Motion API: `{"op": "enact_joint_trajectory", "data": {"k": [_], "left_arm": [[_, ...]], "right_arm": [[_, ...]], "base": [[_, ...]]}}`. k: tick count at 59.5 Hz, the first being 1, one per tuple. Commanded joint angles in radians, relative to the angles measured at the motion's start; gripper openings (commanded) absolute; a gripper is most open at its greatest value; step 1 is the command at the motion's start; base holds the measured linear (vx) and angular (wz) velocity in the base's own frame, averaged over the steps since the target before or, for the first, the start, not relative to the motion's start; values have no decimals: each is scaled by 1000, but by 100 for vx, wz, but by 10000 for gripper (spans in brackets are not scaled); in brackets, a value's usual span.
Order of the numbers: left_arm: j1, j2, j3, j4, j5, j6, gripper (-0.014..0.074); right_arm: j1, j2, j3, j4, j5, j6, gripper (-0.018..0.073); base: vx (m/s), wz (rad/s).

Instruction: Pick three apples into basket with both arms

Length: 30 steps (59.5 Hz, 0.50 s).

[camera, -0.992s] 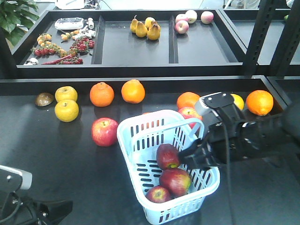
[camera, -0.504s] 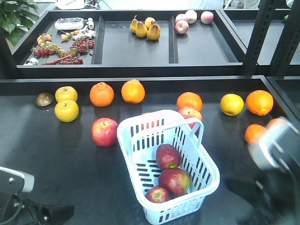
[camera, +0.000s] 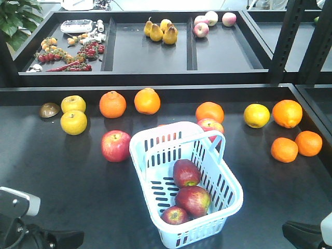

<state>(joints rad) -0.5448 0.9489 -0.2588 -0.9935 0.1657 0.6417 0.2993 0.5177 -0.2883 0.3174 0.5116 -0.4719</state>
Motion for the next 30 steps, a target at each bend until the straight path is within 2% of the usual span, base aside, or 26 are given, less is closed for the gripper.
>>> {"op": "enact_joint_trajectory", "data": {"k": [1,30], "left_arm": [[-5,-8,-16,-13,-22,-4,-6],[-5,-8,-16,-13,-21,-4,-6]], "right_arm": [[-3,4,-27,3,-46,-3,-6],[-3,4,-27,4,-45,-3,-6]], "base": [[0,0],[0,0]]}}
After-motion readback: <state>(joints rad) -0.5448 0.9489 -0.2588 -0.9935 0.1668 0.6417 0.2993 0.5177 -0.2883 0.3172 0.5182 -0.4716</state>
